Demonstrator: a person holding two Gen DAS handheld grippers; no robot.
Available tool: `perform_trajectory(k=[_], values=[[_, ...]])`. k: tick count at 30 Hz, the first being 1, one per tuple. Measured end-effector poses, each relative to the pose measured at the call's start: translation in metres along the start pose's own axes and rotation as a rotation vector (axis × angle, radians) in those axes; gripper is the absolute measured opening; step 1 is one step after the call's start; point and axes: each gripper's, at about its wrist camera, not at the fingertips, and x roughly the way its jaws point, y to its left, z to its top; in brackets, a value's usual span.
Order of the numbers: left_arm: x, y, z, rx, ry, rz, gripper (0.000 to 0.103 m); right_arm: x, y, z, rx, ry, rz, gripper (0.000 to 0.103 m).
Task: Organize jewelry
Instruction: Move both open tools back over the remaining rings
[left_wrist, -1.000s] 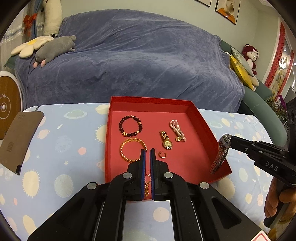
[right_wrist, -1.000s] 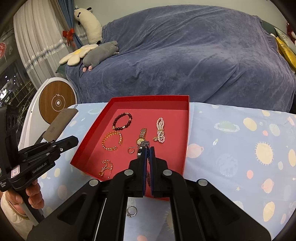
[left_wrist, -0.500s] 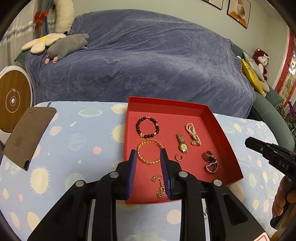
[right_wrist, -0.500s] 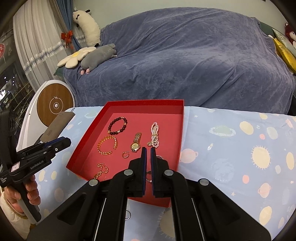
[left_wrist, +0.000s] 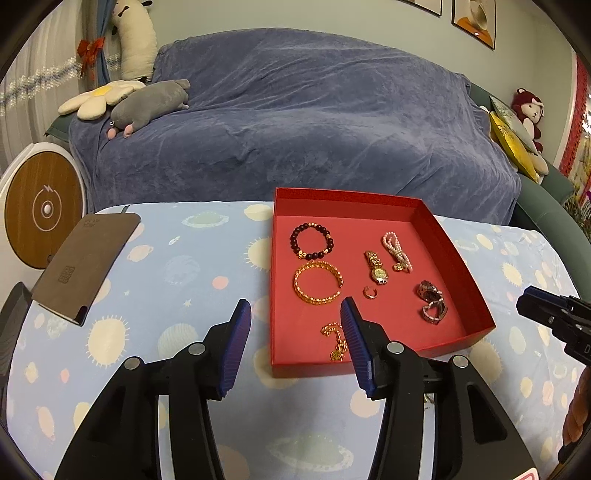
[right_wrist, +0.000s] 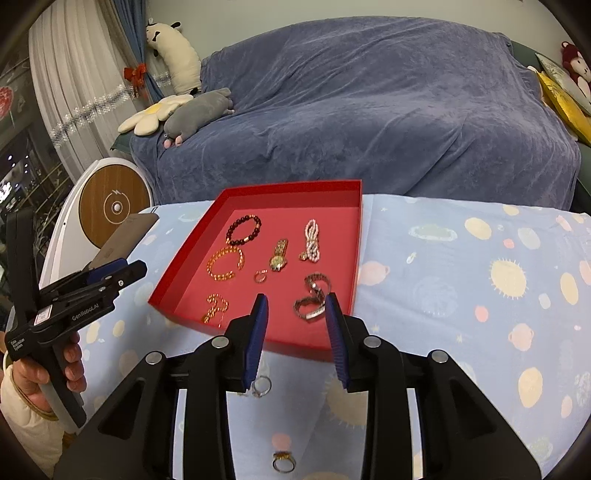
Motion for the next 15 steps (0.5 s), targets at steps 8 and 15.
perform_trajectory(k=[8, 15], values=[[-0.021, -0.013, -0.035, 0.011, 0.016, -0.008, 0.053, -0.013, 0.004, -0.061, 0.050, 0.067, 0.004, 0.035], [-0.029, -0.019, -0.065, -0.002, 0.047, -0.014, 0.053, -0.002, 0.022, -0.105, 0.007, 0.147, -0.021, 0.035]])
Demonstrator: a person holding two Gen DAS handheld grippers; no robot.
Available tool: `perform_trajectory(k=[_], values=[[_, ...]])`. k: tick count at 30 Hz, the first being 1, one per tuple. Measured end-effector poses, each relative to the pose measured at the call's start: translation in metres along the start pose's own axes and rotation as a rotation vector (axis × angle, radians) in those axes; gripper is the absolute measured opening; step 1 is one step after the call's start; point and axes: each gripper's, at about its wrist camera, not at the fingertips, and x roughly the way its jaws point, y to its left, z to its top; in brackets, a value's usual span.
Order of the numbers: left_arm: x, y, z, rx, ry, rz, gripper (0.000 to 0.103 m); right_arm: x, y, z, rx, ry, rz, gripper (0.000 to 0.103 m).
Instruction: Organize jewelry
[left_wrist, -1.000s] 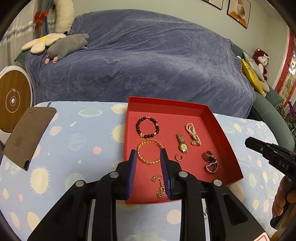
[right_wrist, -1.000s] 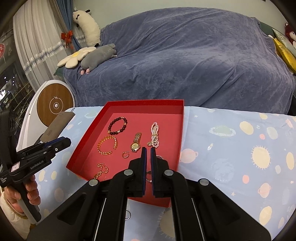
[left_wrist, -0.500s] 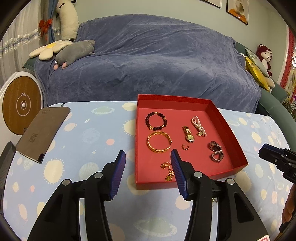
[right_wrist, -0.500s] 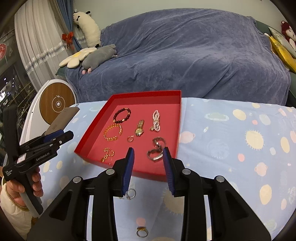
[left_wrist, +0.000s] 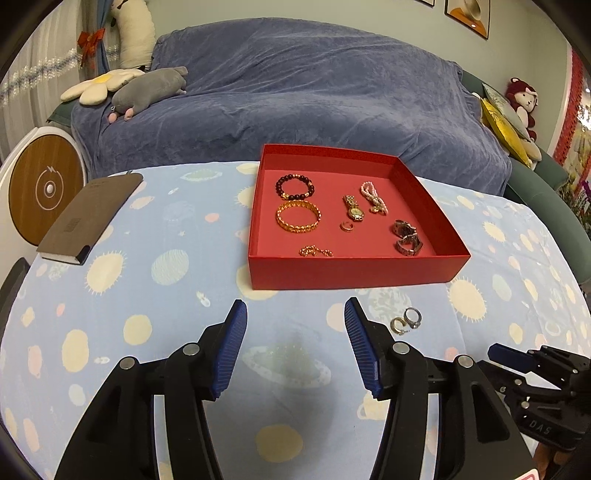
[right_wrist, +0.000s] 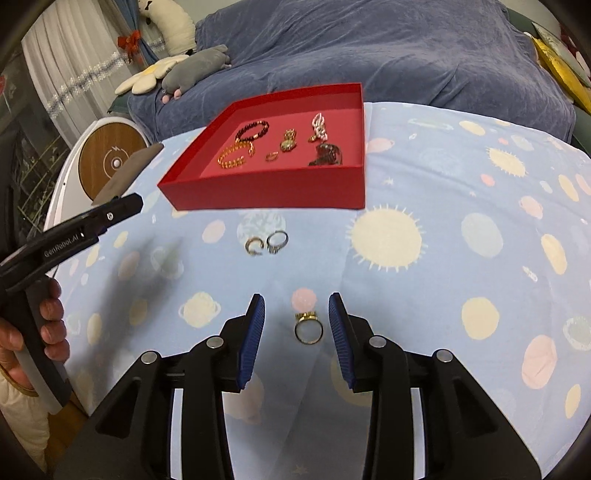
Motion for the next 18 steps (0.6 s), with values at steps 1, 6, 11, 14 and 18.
perform_trajectory(k=[1, 6, 11, 14, 18], values=[[0.000, 0.000, -0.003, -0.005, 0.005, -0.001, 0.053, 0.002, 0.002, -0.003, -0.014, 0.005, -0.007, 0.035], [0.004, -0.005, -0.011, 0.002, 0.020, 0.010, 0.053, 0.013, 0.005, -0.010, -0.040, 0.019, -0.039, 0.035], [0.011, -0.013, -0.016, 0.026, 0.033, 0.023, 0.053, 0.018, 0.003, -0.012, -0.043, 0.026, -0.052, 0.035], [0.015, -0.014, -0.017, 0.032, 0.043, 0.027, 0.053, 0.021, 0.001, -0.014, -0.038, 0.035, -0.055, 0.035], [0.019, -0.016, -0.019, 0.039, 0.051, 0.031, 0.053, 0.022, 0.001, -0.015, -0.043, 0.037, -0.056, 0.035]])
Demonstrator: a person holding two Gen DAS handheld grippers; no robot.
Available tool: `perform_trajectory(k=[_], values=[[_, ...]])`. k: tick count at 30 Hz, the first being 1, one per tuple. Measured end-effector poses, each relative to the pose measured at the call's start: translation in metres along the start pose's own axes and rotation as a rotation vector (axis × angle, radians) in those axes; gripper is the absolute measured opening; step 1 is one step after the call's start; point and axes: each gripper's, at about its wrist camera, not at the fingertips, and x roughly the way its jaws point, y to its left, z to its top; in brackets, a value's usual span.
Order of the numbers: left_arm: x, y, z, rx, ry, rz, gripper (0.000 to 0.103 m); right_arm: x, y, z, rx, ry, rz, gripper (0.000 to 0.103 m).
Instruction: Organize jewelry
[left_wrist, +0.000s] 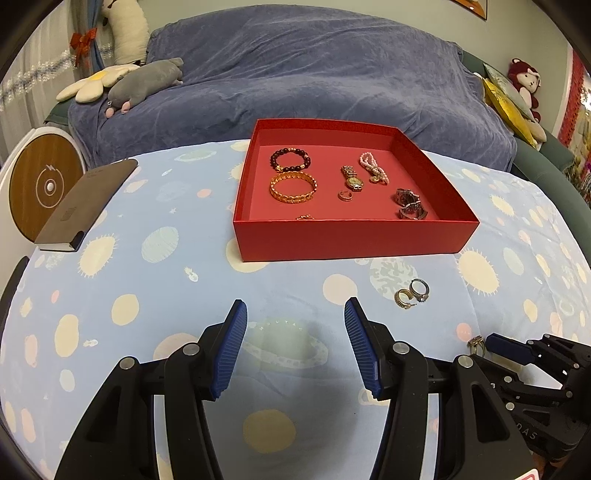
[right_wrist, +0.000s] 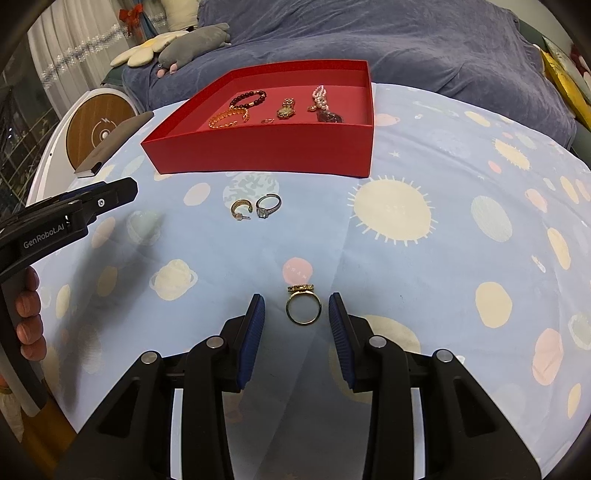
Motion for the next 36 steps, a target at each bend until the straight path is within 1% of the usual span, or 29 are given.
perform_trajectory(k=[12, 15, 17, 23, 25, 26, 28, 32, 36], values=[[0.009, -0.006, -0.003, 0.020, 0.026, 0.004, 0.053, 0.002, 0.002, 0.000, -0.018, -0.014, -0.011, 0.035], [0.011, -0.007, -0.003, 0.022, 0.031, 0.007, 0.057, 0.002, 0.005, -0.001, -0.039, -0.018, -0.023, 0.035], [0.012, -0.007, -0.004, 0.025, 0.034, 0.006, 0.057, 0.002, 0.005, -0.001, -0.047, -0.019, -0.027, 0.035], [0.013, -0.009, -0.005, 0.030, 0.039, 0.008, 0.061, 0.002, 0.005, -0.001, -0.046, -0.020, -0.029, 0.034], [0.014, -0.010, -0.005, 0.032, 0.042, 0.007, 0.062, 0.002, 0.003, -0.001, -0.041, -0.024, -0.037, 0.027], [0.015, -0.011, -0.006, 0.034, 0.043, 0.007, 0.063, 0.002, 0.002, -0.001, -0.038, -0.024, -0.035, 0.026], [0.015, -0.012, -0.006, 0.040, 0.043, 0.007, 0.064, 0.002, -0.001, -0.001, -0.030, -0.024, -0.035, 0.021], [0.017, -0.016, -0.008, 0.049, 0.048, -0.005, 0.065, 0.001, -0.002, -0.001, -0.029, -0.024, -0.035, 0.019], [0.022, -0.025, -0.009, 0.071, 0.059, -0.033, 0.065, 0.000, -0.004, 0.000, -0.023, -0.024, -0.030, 0.019]])
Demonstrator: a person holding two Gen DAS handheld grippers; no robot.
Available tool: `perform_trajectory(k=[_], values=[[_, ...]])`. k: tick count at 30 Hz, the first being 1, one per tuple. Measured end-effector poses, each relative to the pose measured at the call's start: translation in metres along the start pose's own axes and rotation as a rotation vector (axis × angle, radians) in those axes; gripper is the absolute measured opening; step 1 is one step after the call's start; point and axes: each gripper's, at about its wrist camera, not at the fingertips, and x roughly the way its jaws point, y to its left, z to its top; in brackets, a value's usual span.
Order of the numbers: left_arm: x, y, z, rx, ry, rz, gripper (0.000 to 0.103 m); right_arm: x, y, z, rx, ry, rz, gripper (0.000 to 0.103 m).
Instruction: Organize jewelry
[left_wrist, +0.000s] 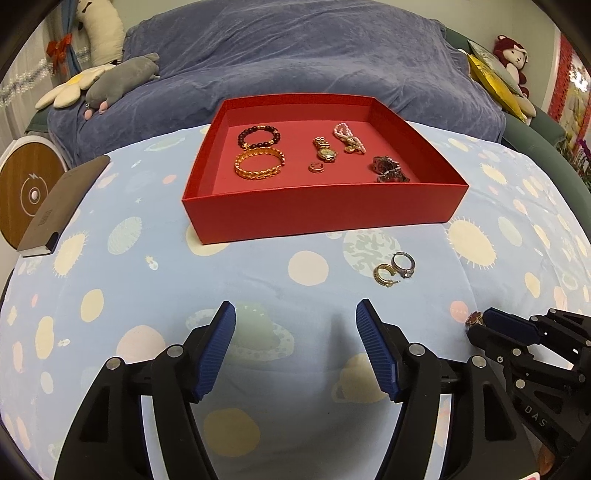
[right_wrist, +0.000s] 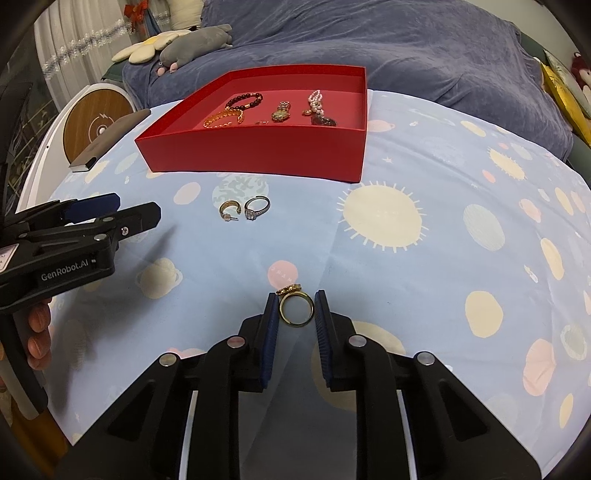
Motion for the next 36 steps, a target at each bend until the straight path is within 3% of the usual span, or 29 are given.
perform_trajectory(k=[17, 19, 27, 28, 36], values=[[0.027, -0.045, 0.010, 0.091, -0.028, -0.054, 0.064, -0.001, -0.011, 0.009, 0.060, 0.001, 0.015, 0.019], [0.031, -0.047, 0.010, 0.099, -0.028, -0.056, 0.052, 0.000, -0.012, 0.010, 0.063, 0.003, 0.014, 0.019], [0.034, -0.050, 0.010, 0.112, -0.034, -0.074, 0.024, -0.001, -0.012, 0.011, 0.068, -0.001, 0.016, 0.019], [0.034, -0.049, 0.010, 0.111, -0.034, -0.079, 0.016, -0.001, -0.012, 0.011, 0.069, -0.001, 0.016, 0.019], [0.031, -0.044, 0.013, 0.089, -0.037, -0.101, 0.016, -0.003, -0.010, 0.012, 0.066, -0.009, 0.021, 0.019]])
